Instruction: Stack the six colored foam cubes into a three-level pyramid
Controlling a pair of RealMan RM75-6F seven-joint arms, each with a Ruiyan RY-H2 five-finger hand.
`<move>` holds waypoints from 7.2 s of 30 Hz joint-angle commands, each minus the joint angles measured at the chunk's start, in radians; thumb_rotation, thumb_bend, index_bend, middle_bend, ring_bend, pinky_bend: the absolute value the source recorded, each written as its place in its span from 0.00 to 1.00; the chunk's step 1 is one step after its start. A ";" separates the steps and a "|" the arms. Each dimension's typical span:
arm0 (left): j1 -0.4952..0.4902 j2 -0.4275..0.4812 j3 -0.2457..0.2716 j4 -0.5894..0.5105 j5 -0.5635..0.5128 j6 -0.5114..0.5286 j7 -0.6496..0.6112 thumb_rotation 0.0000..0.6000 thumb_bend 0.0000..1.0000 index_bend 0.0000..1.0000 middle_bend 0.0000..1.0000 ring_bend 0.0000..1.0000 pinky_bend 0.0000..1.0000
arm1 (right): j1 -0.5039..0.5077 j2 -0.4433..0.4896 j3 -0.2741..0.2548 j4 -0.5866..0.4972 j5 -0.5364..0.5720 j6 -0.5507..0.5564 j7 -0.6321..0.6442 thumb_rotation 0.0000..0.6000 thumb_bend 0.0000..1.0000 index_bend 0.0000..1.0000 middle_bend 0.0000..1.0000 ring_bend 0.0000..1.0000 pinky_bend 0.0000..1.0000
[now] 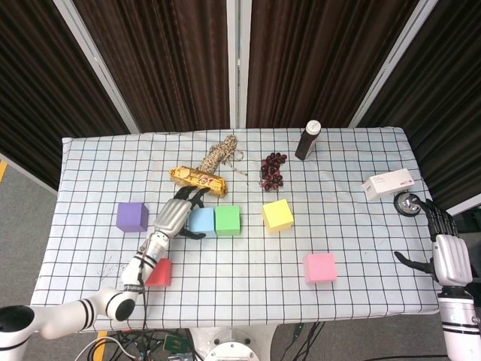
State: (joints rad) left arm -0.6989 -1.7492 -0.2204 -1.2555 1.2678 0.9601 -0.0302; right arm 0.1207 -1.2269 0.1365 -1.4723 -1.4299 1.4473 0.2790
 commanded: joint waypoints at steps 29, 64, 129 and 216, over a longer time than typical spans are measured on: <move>-0.024 -0.032 0.008 0.049 -0.002 0.004 0.006 1.00 0.06 0.08 0.44 0.06 0.02 | 0.002 -0.003 0.000 0.002 0.006 -0.011 -0.006 1.00 0.01 0.00 0.00 0.00 0.00; -0.036 -0.052 0.014 0.071 -0.010 -0.011 0.007 1.00 0.02 0.06 0.17 0.03 0.00 | 0.002 -0.003 0.000 0.006 0.009 -0.018 0.000 1.00 0.01 0.00 0.00 0.00 0.00; 0.156 0.343 0.077 -0.046 -0.090 -0.046 -0.157 1.00 0.03 0.05 0.36 0.01 0.02 | 0.059 0.071 0.023 -0.155 0.010 -0.054 -0.044 1.00 0.01 0.00 0.00 0.00 0.00; 0.075 0.134 -0.002 -0.205 -0.215 0.044 0.163 1.00 0.10 0.09 0.47 0.10 0.02 | 0.052 0.051 0.011 -0.109 0.021 -0.058 -0.016 1.00 0.01 0.00 0.00 0.00 0.00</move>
State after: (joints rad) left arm -0.6237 -1.6151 -0.2221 -1.4593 1.0537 1.0047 0.1317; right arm 0.1725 -1.1756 0.1471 -1.5813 -1.4087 1.3890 0.2633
